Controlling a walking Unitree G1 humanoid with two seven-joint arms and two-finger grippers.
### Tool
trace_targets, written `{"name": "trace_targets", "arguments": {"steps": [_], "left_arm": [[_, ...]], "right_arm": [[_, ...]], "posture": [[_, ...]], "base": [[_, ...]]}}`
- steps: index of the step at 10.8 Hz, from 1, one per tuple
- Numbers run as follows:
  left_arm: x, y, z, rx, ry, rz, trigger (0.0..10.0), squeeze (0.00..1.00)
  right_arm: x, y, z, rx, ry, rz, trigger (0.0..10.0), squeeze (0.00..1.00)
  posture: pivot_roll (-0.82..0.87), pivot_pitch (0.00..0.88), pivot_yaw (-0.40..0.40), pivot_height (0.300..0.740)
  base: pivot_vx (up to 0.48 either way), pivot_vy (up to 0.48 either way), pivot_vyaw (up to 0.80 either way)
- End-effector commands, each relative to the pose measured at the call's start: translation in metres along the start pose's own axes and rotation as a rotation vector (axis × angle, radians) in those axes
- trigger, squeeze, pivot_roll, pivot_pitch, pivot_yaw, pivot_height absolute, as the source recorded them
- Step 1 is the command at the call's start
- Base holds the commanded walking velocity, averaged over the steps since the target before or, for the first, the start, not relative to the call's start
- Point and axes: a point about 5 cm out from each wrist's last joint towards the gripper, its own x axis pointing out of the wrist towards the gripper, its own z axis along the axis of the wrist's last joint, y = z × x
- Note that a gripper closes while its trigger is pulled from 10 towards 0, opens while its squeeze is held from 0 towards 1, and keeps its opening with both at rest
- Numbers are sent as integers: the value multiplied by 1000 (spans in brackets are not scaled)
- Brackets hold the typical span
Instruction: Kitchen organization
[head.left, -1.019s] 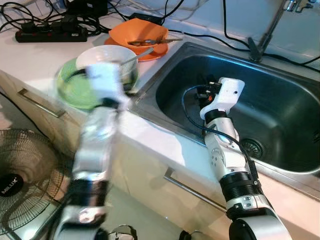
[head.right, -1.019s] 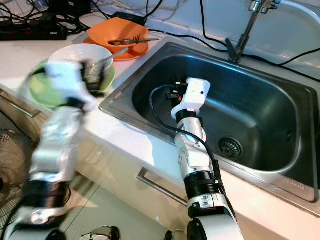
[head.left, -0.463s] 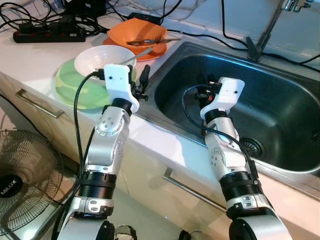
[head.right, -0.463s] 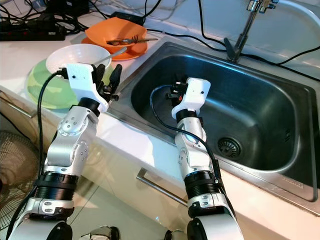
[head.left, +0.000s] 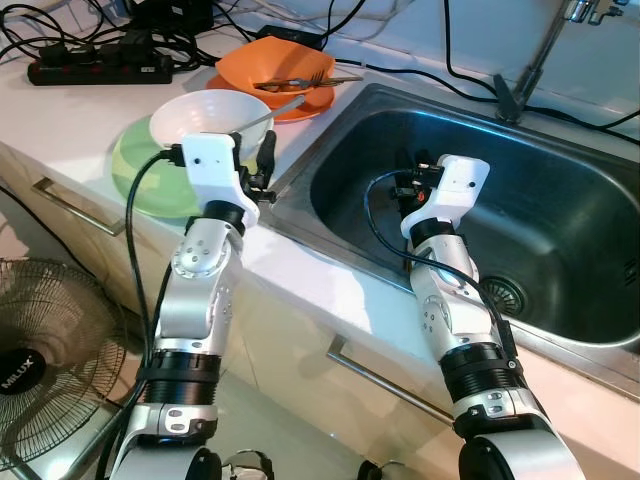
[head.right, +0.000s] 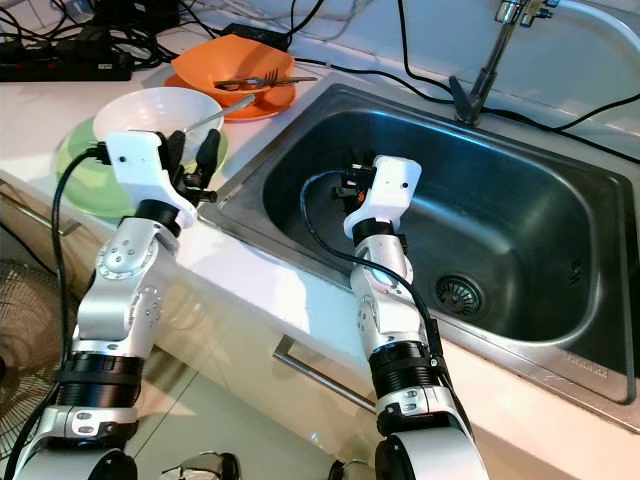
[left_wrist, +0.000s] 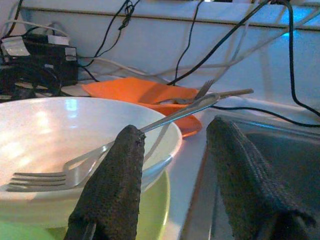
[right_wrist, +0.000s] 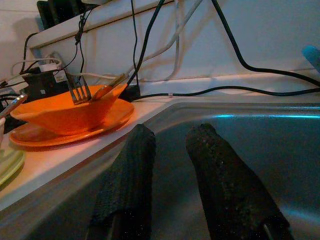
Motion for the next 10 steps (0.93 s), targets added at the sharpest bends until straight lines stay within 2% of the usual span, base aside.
{"name": "trace_targets", "arguments": {"steps": [1,5,9,10], "left_arm": [[-3,4,1,-3,2,17,10000,0],[-9,14,4,-5,3,60,10000,0],[-22,37,9,12,12,149,10000,0],[-28,47,10,24,15,191,10000,0]], "right_arm": [[-1,-4,-2,-3,7,-18,10000,0],[-1,-5,-2,-5,8,-18,10000,0],[-1,-4,-3,-5,12,-14,10000,0],[-1,-4,-3,-4,15,-11,10000,0]], "posture": [[88,107,-32,740],[89,106,-35,740],[97,109,-40,740],[98,110,-40,740]], "base": [[0,0,0],[0,0,0],[0,0,0],[0,0,0]]}}
